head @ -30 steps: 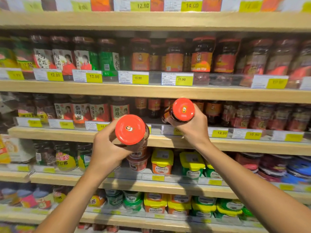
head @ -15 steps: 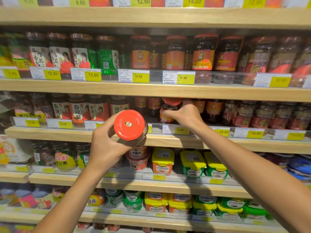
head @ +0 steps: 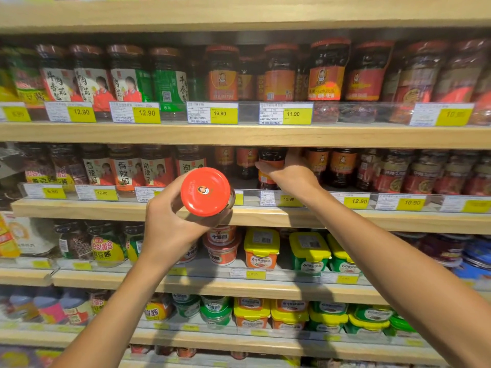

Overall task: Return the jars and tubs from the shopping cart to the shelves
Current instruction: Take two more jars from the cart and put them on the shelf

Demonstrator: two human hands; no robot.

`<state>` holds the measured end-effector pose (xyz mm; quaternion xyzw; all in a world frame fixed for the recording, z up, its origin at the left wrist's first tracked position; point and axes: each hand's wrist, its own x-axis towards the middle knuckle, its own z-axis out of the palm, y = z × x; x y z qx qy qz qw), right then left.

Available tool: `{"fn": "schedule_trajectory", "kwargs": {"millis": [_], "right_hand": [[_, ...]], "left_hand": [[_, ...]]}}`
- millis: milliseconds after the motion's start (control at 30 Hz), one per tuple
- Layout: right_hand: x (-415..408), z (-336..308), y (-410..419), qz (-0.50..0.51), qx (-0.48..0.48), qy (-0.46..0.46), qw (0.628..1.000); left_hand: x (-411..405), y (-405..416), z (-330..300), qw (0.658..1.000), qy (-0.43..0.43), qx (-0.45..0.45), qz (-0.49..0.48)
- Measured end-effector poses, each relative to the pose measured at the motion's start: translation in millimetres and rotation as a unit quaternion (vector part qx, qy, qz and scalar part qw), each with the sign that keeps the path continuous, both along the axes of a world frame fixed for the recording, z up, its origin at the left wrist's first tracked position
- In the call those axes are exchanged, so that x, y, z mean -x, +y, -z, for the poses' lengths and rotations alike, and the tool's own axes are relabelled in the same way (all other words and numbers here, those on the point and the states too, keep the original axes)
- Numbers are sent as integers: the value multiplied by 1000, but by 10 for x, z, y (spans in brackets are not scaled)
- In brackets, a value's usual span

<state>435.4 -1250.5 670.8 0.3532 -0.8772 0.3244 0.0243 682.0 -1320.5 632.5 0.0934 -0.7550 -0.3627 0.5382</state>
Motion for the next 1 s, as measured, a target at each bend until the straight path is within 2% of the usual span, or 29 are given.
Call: {"fn": "schedule_trajectory", "kwargs": {"millis": [100,333,400,700,1000], "right_hand": [[-31,7,100,-15,-11,35,999],[-196,294,455,-2,-7,235,972],[-194,427,550,-24,15,261,965],[-292,731,883,-73,18,289,954],[-325,858,980,-88,62,279,954]], "left_hand": [[34,-27,11,1000,-5,6,0],[170,-93,-5,1000,16,4,13],[232,-122,-12,1000,19,8,12],[525,-163,-80,999,45,5,7],[757,-403,12,996,28,70,-49]]}}
